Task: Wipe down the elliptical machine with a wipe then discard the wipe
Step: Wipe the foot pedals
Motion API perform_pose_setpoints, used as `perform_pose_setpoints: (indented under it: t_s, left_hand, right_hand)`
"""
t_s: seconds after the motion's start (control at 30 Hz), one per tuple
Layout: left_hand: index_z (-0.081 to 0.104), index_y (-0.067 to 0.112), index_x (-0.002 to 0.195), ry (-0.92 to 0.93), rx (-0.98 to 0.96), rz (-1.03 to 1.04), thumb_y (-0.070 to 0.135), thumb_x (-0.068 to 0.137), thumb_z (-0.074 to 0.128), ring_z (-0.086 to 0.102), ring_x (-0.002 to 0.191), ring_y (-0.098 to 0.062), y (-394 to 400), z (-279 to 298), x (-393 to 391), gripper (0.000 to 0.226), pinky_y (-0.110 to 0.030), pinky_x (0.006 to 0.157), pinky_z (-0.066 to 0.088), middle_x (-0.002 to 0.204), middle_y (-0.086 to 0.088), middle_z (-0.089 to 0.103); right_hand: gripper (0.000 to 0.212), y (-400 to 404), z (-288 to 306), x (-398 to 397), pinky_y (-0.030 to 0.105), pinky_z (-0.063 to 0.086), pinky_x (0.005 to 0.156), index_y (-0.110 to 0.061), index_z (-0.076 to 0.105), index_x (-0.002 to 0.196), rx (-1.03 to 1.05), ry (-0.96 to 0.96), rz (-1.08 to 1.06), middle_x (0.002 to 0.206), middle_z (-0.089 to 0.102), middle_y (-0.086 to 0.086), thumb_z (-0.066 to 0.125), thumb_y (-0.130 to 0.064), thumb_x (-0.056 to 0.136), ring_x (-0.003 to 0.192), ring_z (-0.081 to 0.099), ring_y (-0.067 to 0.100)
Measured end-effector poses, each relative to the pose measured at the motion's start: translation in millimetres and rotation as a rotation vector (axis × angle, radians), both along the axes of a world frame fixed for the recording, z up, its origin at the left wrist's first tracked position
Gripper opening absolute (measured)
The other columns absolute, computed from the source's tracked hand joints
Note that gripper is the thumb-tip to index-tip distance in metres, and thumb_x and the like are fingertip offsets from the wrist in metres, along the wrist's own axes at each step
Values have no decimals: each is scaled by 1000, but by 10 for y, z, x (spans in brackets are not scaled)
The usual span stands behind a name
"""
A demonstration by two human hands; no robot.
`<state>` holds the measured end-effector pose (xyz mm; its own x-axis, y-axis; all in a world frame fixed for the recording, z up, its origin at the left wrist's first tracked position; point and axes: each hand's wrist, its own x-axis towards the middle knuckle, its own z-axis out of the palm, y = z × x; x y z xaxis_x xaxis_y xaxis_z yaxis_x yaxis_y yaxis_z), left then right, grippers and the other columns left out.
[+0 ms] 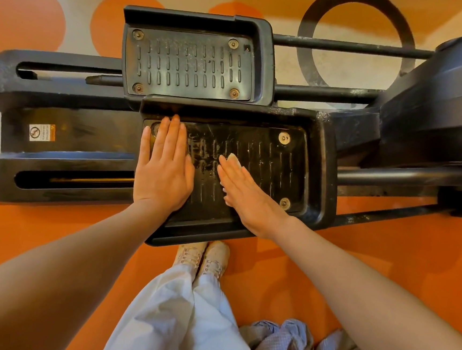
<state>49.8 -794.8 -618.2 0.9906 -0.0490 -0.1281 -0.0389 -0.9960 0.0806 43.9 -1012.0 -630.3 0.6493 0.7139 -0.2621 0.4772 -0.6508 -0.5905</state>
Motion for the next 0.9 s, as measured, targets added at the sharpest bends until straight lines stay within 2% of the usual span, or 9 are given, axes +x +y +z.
perform_pose_setpoints:
  t_s: [0.17,0.33,0.5,0.77,0.9]
  left_hand:
    - [16,5,156,14,19,-2,36,102,15,3,153,-24,0,-5,2,63,-47,123,-2,165,-12,10]
    - [15,5,157,16,18,-2,36,102,14,2,153,-24,-1,-12,4,63,-47,123,-3,165,-11,9]
    - [16,5,156,16,18,-1,36,102,16,3,153,-25,-2,-2,9,62,-47,123,-3,165,-12,10]
    - [12,7,157,22,41,-12,37,101,9,0,153,-24,11,2,4,64,-46,123,-4,165,-11,6]
    - [12,6,157,20,30,-11,37,102,10,0,153,-24,20,2,1,63,-46,123,-4,165,-11,7]
  right_hand:
    - [60,163,-91,84,36,1,123,-4,3,151,-34,-82,-133,162,-3,12,35,-8,101,149,-10,21]
    - [67,449,-6,-30,29,-10,120,-3,0,153,5,8,-346,162,-11,11,38,3,98,147,-18,17]
    - [68,396,98,-245,28,-12,119,-1,-3,152,65,102,-296,158,-17,7,37,6,97,145,-21,17]
    - [61,520,-19,34,34,-9,122,-2,0,153,39,21,-342,162,-12,11,34,-5,103,149,-15,20]
    - [65,543,24,-75,35,-9,122,0,-2,153,32,48,-354,161,-14,11,36,3,100,148,-18,20]
